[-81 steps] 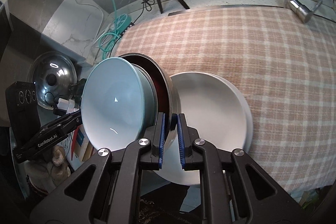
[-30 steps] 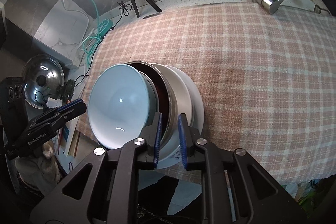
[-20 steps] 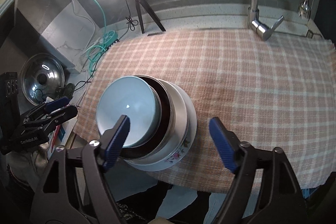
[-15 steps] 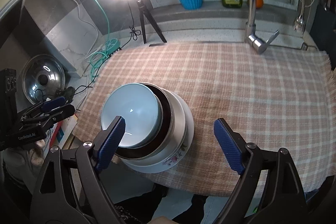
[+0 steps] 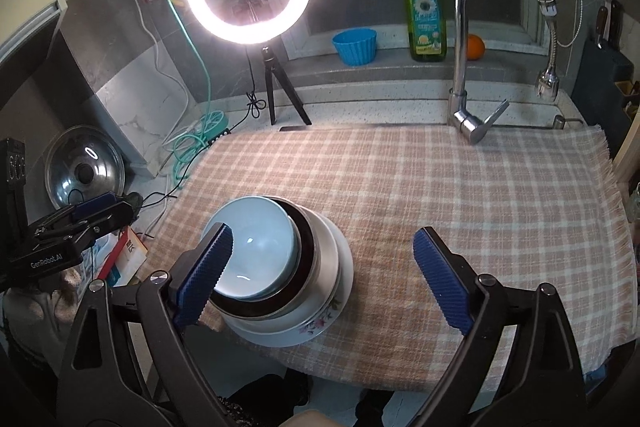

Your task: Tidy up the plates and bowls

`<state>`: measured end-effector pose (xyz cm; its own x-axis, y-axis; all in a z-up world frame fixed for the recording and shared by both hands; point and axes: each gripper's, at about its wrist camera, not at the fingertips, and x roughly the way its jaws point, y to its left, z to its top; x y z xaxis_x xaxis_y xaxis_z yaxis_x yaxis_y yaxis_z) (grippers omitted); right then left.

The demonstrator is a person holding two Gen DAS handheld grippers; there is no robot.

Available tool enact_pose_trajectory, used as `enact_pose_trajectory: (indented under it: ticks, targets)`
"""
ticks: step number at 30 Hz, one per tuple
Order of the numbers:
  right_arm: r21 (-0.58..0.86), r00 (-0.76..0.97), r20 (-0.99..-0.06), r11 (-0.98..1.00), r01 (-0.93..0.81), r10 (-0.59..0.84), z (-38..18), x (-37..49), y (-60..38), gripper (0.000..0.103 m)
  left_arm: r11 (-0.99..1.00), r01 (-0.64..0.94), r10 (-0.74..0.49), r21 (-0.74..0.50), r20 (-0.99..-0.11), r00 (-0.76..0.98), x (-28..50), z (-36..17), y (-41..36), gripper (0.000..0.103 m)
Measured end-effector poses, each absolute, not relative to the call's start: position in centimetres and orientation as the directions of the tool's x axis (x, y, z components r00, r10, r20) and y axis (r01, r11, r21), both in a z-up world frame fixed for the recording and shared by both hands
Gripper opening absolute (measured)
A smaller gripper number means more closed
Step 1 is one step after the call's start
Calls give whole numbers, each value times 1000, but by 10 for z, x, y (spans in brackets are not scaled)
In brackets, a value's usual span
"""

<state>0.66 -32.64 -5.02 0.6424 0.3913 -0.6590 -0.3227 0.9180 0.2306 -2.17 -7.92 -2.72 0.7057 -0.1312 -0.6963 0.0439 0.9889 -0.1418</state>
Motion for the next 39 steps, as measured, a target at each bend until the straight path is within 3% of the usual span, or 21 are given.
enact_pose_trajectory:
  ticks: [39]
  targets:
    - [213,638,-662,915,-344,394,-51,5,-320,95,994,-6,-68,-107,-677,733,-22,-21,-81,79]
